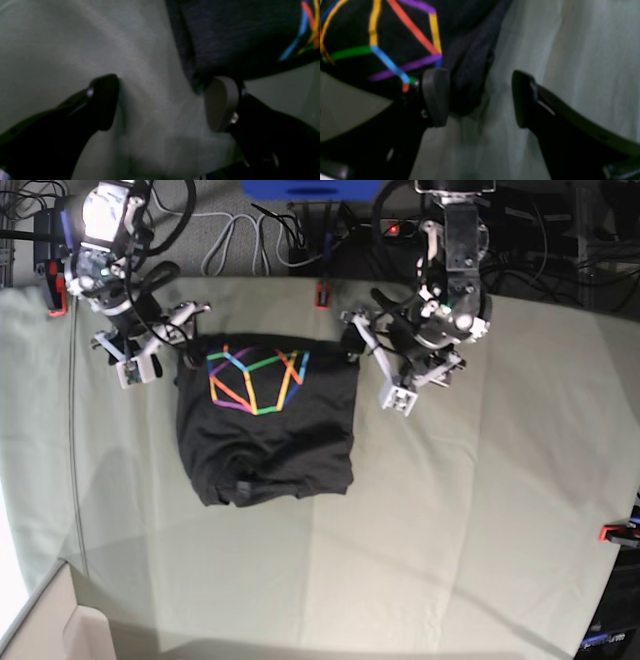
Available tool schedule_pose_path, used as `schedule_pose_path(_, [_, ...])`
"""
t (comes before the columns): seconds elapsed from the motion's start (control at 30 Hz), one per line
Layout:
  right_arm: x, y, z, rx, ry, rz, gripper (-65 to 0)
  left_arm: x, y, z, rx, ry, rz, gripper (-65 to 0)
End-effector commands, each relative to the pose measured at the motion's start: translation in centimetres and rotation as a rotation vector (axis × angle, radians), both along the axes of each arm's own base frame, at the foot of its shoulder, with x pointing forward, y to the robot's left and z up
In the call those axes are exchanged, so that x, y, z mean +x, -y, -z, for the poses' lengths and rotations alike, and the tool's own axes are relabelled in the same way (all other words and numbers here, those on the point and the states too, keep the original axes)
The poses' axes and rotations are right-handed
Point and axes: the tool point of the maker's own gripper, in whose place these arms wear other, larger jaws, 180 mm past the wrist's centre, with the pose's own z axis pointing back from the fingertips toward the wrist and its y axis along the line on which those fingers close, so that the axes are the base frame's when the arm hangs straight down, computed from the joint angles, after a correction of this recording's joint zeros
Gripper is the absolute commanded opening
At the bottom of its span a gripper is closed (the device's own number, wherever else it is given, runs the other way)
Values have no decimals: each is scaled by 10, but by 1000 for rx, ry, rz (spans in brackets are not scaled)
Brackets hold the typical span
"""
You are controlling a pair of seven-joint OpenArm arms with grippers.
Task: Layout the t-shirt on the table in an organized manner, then fold the t-shirt properly
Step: 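Release the shirt and move both grippers to its collar edge, then grasp the collar edge with both grippers and pull it straight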
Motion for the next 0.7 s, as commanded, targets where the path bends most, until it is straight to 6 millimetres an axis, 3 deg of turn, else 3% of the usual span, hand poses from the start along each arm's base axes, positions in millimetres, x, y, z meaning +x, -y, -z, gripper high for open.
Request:
schedule_pose_path(0.0, [9, 3, -11, 6, 49, 9, -256, 6, 7, -7, -33, 22, -4, -138])
schedule_pose_path(0.13, [9, 3, -11, 6, 49, 9, -256, 3, 31, -10, -95, 20, 33, -142])
schedule_pose_path(0.27, [7, 1, -6, 14, 39, 8, -283, -10, 46, 5, -119, -39, 65, -168])
schedule_pose_path(0.47, [-1, -1, 9, 36, -6, 12, -449, -9, 53, 12, -163, -14, 56, -404])
schedule_pose_path(0.67, [-3, -1, 11, 37, -10, 15, -619, -12, 55, 15, -172, -20, 58, -650])
